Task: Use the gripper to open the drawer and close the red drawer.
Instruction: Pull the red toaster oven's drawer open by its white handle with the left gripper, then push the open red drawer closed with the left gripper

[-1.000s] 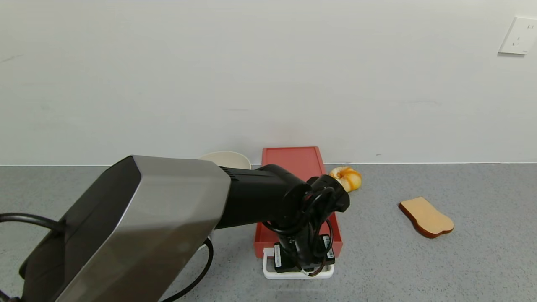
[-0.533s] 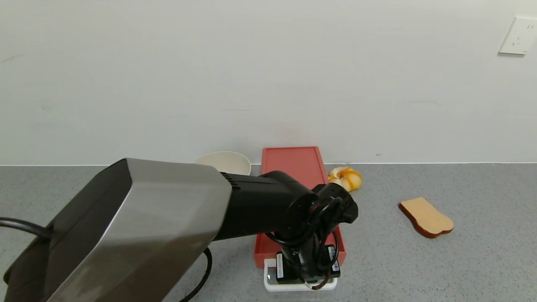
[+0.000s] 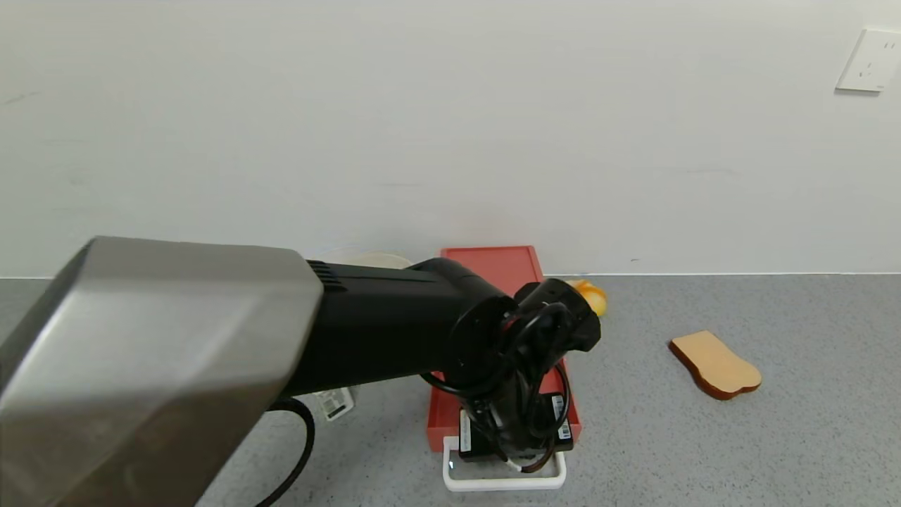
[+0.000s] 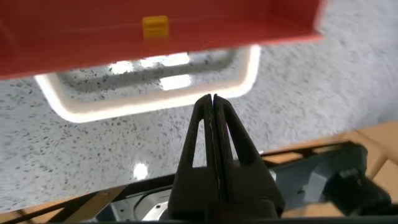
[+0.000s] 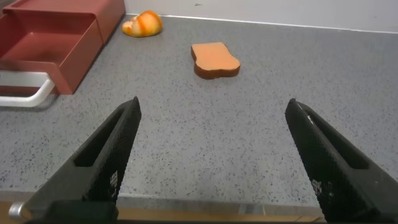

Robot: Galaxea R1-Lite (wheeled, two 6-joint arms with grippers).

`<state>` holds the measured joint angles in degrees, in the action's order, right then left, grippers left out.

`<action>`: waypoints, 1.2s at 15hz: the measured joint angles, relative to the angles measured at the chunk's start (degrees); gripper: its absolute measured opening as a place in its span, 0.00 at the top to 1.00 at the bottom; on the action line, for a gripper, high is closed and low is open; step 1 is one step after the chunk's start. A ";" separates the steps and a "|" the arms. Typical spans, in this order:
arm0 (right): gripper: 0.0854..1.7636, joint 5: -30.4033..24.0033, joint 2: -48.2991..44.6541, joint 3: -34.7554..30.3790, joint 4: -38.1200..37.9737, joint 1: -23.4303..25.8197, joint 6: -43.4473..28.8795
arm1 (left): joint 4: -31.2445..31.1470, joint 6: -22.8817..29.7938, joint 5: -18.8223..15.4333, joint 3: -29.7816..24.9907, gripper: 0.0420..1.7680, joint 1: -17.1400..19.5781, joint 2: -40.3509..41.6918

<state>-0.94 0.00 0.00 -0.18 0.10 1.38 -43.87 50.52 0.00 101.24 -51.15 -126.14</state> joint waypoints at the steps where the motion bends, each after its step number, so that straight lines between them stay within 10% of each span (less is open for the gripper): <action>1: 0.03 0.00 0.00 0.00 0.00 0.00 -0.01 | -0.44 -2.18 -0.10 -0.15 0.96 -0.02 1.69; 8: 0.03 0.00 0.00 0.00 0.00 0.00 0.00 | 1.27 -22.77 -1.49 -4.85 0.96 2.78 14.59; 14: 0.03 0.01 0.00 0.00 0.00 0.00 -0.01 | 23.28 -50.85 -15.68 -24.48 0.96 14.21 23.63; 18: 0.03 0.01 0.00 0.00 0.00 0.00 0.00 | 27.12 -64.79 -26.10 -32.22 0.96 21.58 28.81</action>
<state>-0.93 0.00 0.00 -0.18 0.10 1.38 -16.75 -14.28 -26.10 69.02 -29.57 -97.33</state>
